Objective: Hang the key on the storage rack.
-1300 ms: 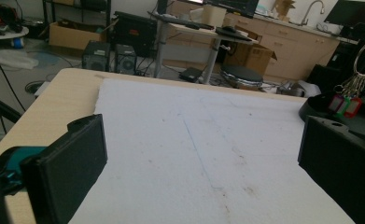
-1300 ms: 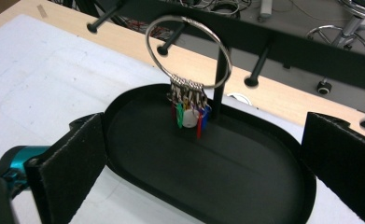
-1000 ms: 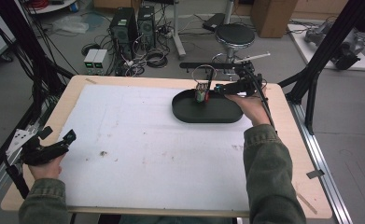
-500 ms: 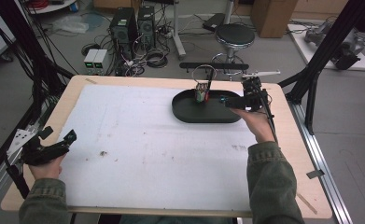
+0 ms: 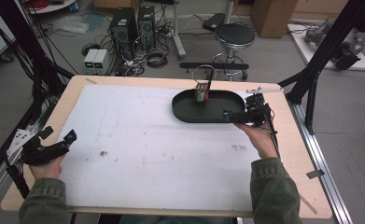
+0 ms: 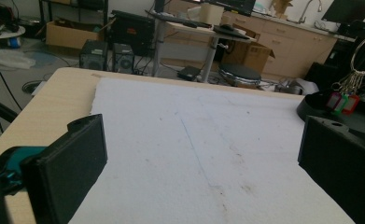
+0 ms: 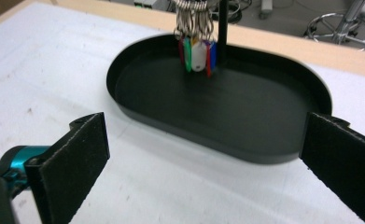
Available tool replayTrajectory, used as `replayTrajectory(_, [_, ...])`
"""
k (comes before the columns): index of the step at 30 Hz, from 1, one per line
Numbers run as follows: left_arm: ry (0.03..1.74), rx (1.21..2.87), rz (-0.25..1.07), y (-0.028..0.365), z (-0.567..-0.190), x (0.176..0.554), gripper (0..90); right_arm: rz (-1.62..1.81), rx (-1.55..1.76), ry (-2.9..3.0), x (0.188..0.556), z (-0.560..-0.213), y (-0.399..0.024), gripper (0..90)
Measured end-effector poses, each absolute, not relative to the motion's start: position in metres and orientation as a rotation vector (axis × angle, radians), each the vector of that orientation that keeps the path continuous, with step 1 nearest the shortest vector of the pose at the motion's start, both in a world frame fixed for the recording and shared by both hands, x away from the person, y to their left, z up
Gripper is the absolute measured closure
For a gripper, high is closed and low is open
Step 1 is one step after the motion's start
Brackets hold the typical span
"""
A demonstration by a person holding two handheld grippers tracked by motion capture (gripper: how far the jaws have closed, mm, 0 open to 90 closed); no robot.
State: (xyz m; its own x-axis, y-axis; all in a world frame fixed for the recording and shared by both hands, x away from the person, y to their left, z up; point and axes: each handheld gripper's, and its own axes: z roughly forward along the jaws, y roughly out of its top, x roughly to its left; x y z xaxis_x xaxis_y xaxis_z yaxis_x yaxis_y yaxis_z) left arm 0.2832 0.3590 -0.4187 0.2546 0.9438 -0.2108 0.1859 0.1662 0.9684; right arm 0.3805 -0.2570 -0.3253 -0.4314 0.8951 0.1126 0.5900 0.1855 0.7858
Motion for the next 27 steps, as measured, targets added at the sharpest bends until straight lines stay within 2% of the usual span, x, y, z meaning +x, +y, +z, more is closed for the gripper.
replayTrajectory(27, [1.204, 1.305, 0.78, 0.359, -0.419, 0.283, 1.8, 1.139, 1.447, 2.086, 0.329, -0.375, -0.269, 0.6])
